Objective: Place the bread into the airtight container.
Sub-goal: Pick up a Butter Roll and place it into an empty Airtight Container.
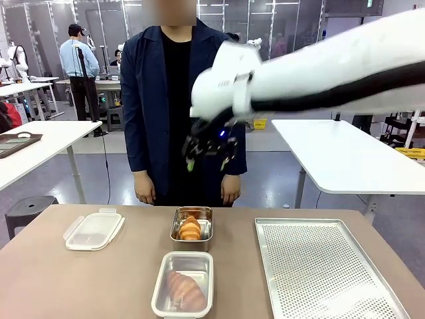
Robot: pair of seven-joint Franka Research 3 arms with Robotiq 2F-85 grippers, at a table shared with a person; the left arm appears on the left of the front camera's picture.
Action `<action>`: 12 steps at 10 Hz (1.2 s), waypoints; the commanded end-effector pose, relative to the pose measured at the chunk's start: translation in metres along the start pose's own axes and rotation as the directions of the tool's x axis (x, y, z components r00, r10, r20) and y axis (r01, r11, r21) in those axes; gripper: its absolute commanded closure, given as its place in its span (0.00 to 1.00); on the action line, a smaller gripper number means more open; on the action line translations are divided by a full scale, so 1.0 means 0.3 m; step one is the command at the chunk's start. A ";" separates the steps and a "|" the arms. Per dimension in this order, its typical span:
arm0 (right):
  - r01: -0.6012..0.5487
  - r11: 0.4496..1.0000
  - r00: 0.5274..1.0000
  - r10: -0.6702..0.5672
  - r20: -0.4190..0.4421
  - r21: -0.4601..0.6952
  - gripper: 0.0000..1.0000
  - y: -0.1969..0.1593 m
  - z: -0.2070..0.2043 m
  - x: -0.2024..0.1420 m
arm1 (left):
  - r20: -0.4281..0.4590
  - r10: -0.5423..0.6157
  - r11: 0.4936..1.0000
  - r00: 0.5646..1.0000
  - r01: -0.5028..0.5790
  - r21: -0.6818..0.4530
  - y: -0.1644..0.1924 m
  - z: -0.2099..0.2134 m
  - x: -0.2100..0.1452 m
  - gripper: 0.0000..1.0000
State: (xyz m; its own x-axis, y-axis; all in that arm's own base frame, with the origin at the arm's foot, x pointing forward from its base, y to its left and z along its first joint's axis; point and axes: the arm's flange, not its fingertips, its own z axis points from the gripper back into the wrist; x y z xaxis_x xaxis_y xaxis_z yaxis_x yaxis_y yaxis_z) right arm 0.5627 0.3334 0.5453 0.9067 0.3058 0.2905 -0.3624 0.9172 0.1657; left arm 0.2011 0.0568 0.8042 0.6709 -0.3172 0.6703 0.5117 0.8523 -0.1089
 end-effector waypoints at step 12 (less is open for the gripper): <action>-0.145 0.972 0.941 0.194 0.278 -0.186 0.00 -0.349 1.139 -0.909 | 0.005 -0.006 1.000 1.000 0.006 -0.009 -0.005 0.007 0.007 0.00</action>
State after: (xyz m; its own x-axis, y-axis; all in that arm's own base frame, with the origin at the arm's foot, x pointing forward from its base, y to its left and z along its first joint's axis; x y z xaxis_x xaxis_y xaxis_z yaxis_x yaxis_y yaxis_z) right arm 0.2863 0.0772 0.7772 0.7304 0.3725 0.5725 -0.4310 0.9016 -0.0368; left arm 0.2011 0.0570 0.8043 0.6709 -0.3168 0.6704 0.5114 0.8524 -0.1090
